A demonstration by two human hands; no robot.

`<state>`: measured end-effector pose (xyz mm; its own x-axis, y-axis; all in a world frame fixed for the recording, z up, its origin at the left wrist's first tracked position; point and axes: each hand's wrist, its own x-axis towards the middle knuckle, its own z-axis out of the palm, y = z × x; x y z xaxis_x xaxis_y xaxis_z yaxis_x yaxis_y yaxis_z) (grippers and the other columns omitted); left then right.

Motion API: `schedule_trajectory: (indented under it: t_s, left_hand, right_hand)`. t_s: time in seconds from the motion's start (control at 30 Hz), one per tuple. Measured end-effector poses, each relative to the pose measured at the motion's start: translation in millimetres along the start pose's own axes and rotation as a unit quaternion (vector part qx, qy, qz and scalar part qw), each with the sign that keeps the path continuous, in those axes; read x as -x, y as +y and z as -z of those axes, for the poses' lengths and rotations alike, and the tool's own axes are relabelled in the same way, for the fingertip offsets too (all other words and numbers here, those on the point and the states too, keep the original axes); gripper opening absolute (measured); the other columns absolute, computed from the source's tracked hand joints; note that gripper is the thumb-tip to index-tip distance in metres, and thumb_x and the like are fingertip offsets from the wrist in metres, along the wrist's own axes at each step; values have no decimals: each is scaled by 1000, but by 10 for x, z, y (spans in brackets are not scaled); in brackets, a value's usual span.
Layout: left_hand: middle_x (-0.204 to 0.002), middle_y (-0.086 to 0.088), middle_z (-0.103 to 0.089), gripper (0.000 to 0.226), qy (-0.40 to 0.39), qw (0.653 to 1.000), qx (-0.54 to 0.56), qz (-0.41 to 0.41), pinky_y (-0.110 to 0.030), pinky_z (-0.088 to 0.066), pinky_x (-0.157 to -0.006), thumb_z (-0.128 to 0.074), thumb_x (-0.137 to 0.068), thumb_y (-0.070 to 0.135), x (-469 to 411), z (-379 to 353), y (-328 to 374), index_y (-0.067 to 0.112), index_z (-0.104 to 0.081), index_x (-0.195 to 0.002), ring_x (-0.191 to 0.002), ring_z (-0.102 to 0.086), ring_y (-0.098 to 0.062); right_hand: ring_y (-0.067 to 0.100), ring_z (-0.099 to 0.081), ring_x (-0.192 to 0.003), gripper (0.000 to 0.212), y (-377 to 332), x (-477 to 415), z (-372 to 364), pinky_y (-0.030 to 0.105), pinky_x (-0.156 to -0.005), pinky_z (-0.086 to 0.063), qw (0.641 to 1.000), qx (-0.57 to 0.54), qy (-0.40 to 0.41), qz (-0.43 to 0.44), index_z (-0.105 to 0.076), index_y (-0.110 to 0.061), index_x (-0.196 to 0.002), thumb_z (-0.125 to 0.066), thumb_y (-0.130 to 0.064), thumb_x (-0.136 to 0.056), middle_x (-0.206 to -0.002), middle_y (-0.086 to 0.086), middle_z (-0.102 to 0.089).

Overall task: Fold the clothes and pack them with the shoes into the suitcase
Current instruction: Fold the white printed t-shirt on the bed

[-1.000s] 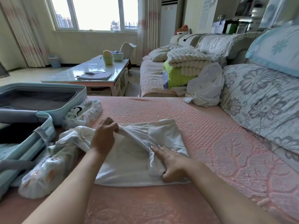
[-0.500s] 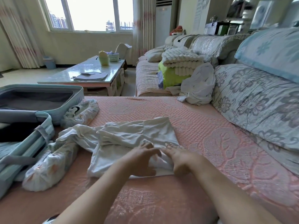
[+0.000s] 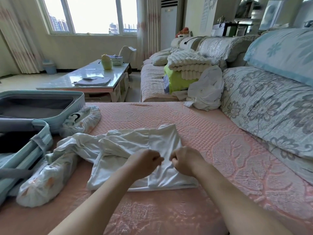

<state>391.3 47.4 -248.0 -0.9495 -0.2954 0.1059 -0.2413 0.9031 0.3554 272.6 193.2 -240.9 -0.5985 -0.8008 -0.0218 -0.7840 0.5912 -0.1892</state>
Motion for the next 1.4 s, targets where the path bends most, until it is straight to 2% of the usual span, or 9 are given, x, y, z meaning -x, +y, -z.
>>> schedule_trajectory:
  t_s: [0.07,0.17,0.27,0.4,0.63,0.77,0.97,1.2,1.4]
  left_hand:
    - [-115,4,-64,22,85,995,-53,-18,-29,-43,-87,-54,-97,40,-128,-73,-78,27,-66,-109,-113,-57,-19]
    - [-163,-1,-16,80,-63,984,-154,64,-46,-15,-120,-50,-88,66,-225,-239,-304,29,-23,-154,-151,-10,-26]
    - [-166,-1,-3,100,-160,980,-77,86,-49,-5,-123,-46,-84,76,-217,-294,-467,24,-5,-159,-153,1,-24]
    - [-134,2,-60,44,-15,999,-6,31,-35,-42,-103,-58,-90,46,-167,-51,-755,32,-59,-132,-125,-54,-22]
    - [-126,-10,-52,29,198,946,-31,256,-42,-33,-104,-51,-89,14,65,330,-1415,16,-56,-117,-121,-44,-31]
    - [-113,-10,-64,39,173,940,-68,285,-39,-43,-97,-52,-95,46,94,361,-1550,12,-67,-105,-110,-55,-30]
    - [-101,-10,-70,20,271,922,76,265,-34,-46,-87,-60,-93,29,31,370,-1579,11,-69,-97,-100,-62,-29]
    - [-94,0,-75,12,200,923,110,310,-27,-50,-80,-63,-85,24,30,350,-1546,19,-73,-89,-93,-68,-20]
    - [-70,-1,-62,10,285,817,410,289,-31,-47,-67,-63,-85,11,109,497,-1426,13,-62,-76,-69,-57,-18]
  right_hand:
    - [23,-61,-116,36,-56,-151,-106,35,-99,-48,1000,-12,20,19,-67,-29,-125,-47,-30,-95,-128,0,-67]
    - [23,-47,-133,43,-187,-400,-290,35,-109,-36,995,-2,48,82,-55,-26,-140,-48,-30,-97,-147,-1,-50]
    - [22,-22,-150,60,-288,-607,-469,38,-121,-18,995,11,-5,98,-34,-25,-155,-47,-34,-97,-164,4,-25]
    - [22,-29,-146,54,-365,-791,-575,43,-116,-24,995,42,-61,71,-39,-30,-150,-41,-41,-97,-156,5,-35]
    - [27,-48,-123,34,-688,-1034,-511,40,-105,-33,992,57,47,107,-58,-23,-127,-44,-29,-97,-134,3,-51]
    - [27,-40,-137,39,-880,-1282,-542,41,-112,-31,990,30,48,127,-51,-24,-139,-43,-28,-101,-152,2,-41]
    - [21,-16,-153,51,-1000,-1475,-745,44,-123,-12,993,5,-22,116,-32,-31,-155,-35,-40,-104,-167,1,-18]
    - [19,-9,-154,59,-1002,-1470,-778,42,-124,-6,994,-3,-47,103,-24,-31,-158,-36,-47,-103,-168,0,-10]
    - [19,-6,-155,59,-983,-1428,-732,41,-125,-4,993,-14,-62,99,-20,-33,-159,-33,-44,-103,-169,1,-5]
